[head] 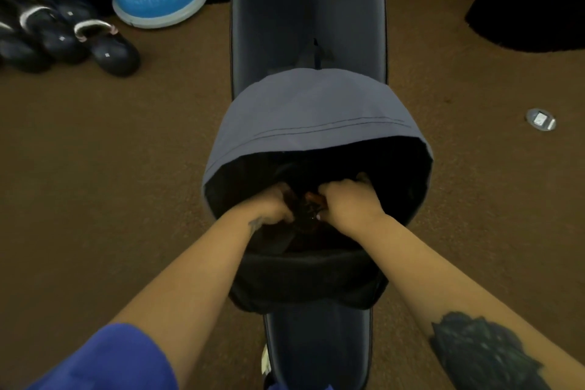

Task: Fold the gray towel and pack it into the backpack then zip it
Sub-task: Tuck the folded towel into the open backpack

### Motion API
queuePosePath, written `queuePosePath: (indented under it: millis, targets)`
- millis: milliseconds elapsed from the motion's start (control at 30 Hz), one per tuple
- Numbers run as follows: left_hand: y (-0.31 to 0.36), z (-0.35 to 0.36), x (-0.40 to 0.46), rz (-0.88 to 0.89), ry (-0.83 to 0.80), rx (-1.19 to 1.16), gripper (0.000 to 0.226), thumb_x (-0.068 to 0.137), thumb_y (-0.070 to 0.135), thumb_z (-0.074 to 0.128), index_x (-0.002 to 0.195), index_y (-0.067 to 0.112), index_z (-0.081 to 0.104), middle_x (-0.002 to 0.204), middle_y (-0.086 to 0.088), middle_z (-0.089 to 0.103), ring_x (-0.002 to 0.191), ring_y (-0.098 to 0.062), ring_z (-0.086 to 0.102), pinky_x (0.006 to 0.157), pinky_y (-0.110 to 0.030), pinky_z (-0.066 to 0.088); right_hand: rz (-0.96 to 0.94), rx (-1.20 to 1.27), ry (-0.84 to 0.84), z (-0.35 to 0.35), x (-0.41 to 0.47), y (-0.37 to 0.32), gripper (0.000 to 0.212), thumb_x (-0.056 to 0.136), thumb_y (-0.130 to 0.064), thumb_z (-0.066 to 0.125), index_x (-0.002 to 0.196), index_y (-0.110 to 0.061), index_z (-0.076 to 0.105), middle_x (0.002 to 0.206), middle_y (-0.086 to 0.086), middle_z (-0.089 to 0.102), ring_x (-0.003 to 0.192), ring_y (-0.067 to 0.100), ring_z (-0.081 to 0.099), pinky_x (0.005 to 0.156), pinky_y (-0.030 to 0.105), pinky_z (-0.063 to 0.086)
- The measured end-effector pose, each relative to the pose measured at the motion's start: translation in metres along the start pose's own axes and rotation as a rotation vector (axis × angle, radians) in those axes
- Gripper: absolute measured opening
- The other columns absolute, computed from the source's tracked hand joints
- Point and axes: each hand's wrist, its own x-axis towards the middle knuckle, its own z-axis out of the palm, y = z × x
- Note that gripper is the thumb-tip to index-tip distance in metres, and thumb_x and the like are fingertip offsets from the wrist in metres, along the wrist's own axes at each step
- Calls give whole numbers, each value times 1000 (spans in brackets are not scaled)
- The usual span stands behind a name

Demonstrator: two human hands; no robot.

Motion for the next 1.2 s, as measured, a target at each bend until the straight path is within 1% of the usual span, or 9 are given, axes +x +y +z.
queuePosePath:
  millis: [133,233,400,500,633,767,867,1033,1200]
  targets:
    - [-7,22,5,-214,-16,635,45,86,18,62,128,7,50,129,-14,53,115,-29,54,94,-35,45,58,62,101,-7,-3,-2,34,89,-30,56,120,-18,53,111,9,65,101,30,61,91,37,41]
    - [-14,34,17,-285,-31,853,57,92,31,54,140,7,37,140,-16,44,127,-31,46,104,-36,40,94,151,139,-12,-5,2,33,89,-28,56,119,-15,53,111,10,64,100,30,62,77,36,50]
    - [-25,35,40,-383,94,611,70,82,35,67,140,8,37,138,-17,47,122,-32,51,100,-38,45,127,304,138,-10,-12,13,31,89,-30,57,116,-15,54,109,9,64,98,29,62,74,36,51]
    - [-30,35,44,-309,189,483,42,87,20,63,125,6,53,126,-17,57,110,-31,58,93,-37,49,134,348,147,-8,-10,15,28,89,-29,57,113,-15,54,106,9,64,96,30,62,71,34,48]
    - [-25,27,44,-180,228,560,31,93,12,49,122,0,55,128,-21,56,117,-35,56,99,-40,45,154,370,163,-12,-11,16,29,89,-29,56,113,-14,55,107,10,65,98,30,62,73,34,48]
    - [-30,25,49,-189,152,556,69,84,20,68,140,-1,34,144,-22,42,131,-35,44,109,-38,38,162,369,154,-16,-13,15,32,89,-31,57,116,-14,54,110,11,64,102,31,61,78,37,51]
    - [-35,30,48,-192,119,577,79,83,27,70,144,0,28,151,-22,30,138,-34,33,114,-37,30,178,349,143,-16,-14,13,34,89,-33,57,118,-13,53,113,12,64,105,32,60,82,39,51]
    - [-38,32,42,-118,131,460,56,81,20,71,129,1,50,133,-20,54,122,-33,53,104,-39,42,187,331,152,-15,-16,11,35,90,-33,56,119,-12,53,114,12,64,106,33,60,80,36,49]
    - [-23,26,33,-11,59,395,48,84,10,67,128,2,51,131,-19,55,120,-32,54,104,-38,42,198,328,168,-14,-17,11,35,90,-33,56,118,-12,53,112,13,64,105,34,60,79,36,49]
